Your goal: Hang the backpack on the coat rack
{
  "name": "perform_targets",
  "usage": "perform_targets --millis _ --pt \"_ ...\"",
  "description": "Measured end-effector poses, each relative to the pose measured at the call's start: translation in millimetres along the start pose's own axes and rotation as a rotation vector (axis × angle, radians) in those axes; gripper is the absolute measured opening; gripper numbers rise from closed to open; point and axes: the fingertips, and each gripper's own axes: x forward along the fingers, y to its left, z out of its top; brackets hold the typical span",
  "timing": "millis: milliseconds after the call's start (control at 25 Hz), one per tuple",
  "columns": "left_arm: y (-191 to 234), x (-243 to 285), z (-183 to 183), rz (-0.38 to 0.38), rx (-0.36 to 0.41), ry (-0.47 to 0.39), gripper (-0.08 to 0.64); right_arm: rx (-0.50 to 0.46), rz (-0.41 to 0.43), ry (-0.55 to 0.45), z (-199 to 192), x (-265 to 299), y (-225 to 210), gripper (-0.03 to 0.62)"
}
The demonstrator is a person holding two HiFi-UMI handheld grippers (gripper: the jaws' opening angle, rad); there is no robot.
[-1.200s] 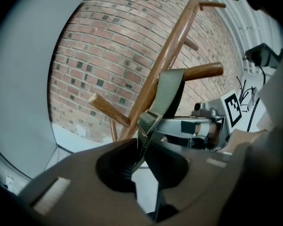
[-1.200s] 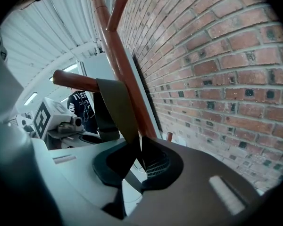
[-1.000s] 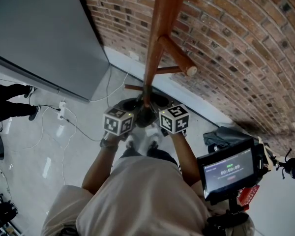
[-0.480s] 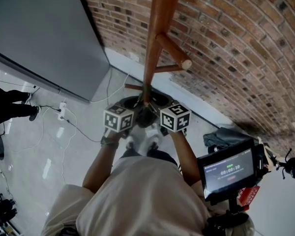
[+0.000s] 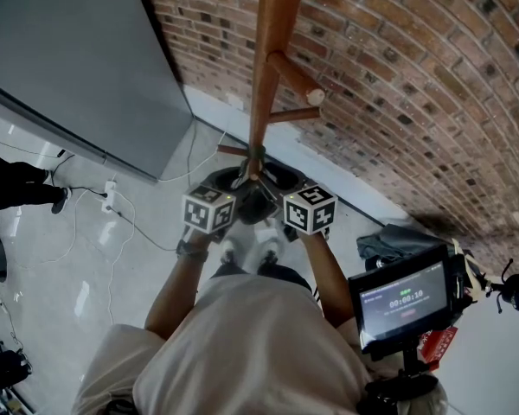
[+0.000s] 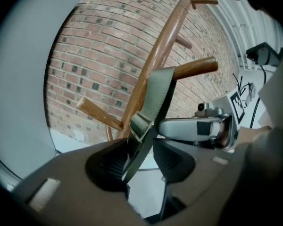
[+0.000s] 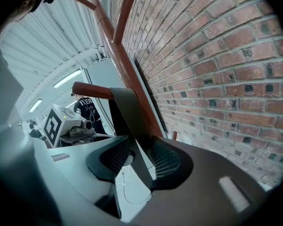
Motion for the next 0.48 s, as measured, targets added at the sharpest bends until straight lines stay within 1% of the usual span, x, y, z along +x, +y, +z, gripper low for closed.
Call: perform_targets --millis 160,280,400,480 --pt "4 -8 1 0.045 0.052 0.002 0.169 -0.012 -0.010 -0.001 -1 -6 0 0.144" --pt "-2 -23 8 0.087 0.095 -0.011 0.164 -0.045 -0.033 -0.015 4 -23 7 0.143" --pt "-4 -37 16 0.135 0.128 -0.033 0.133 -0.072 -0.049 -0.029 11 -36 12 0.138" --pt "-2 -43 22 0.154 0.145 -0.052 0.110 -0.084 -0.062 -0.040 16 -41 12 0.126"
